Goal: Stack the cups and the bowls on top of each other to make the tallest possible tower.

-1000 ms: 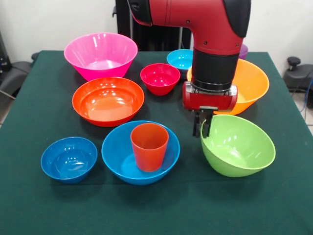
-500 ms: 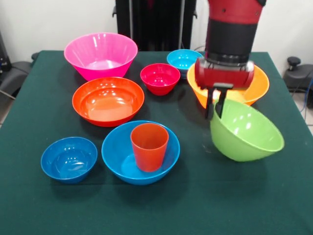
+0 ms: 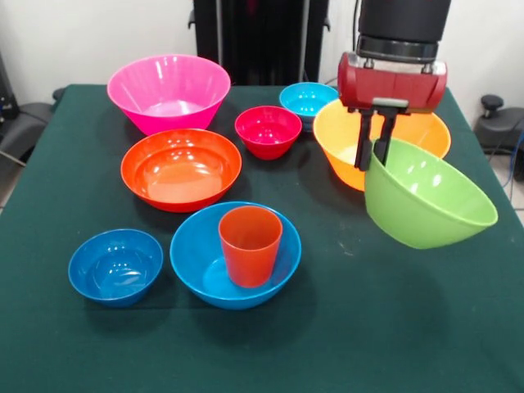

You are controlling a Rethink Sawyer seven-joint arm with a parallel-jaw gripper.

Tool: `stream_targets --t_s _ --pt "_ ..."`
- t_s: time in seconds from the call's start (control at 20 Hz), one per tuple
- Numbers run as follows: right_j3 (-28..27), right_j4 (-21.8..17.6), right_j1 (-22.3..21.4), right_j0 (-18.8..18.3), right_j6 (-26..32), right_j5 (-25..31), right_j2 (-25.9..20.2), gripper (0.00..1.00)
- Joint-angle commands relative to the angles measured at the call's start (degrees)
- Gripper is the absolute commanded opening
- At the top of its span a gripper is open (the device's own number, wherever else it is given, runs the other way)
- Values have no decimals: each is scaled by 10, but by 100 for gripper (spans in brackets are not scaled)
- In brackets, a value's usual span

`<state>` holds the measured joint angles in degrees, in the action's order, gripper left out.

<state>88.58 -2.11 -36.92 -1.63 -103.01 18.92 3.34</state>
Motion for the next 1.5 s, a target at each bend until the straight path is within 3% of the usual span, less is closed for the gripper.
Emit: stream_targets --t_s 0.05,1.1,1.5 --pt "31 18 -10 5 -77 74 -26 0" --pt "23 28 -68 -60 6 180 -72 0" --pt "12 19 -69 -87 31 203 -92 0"
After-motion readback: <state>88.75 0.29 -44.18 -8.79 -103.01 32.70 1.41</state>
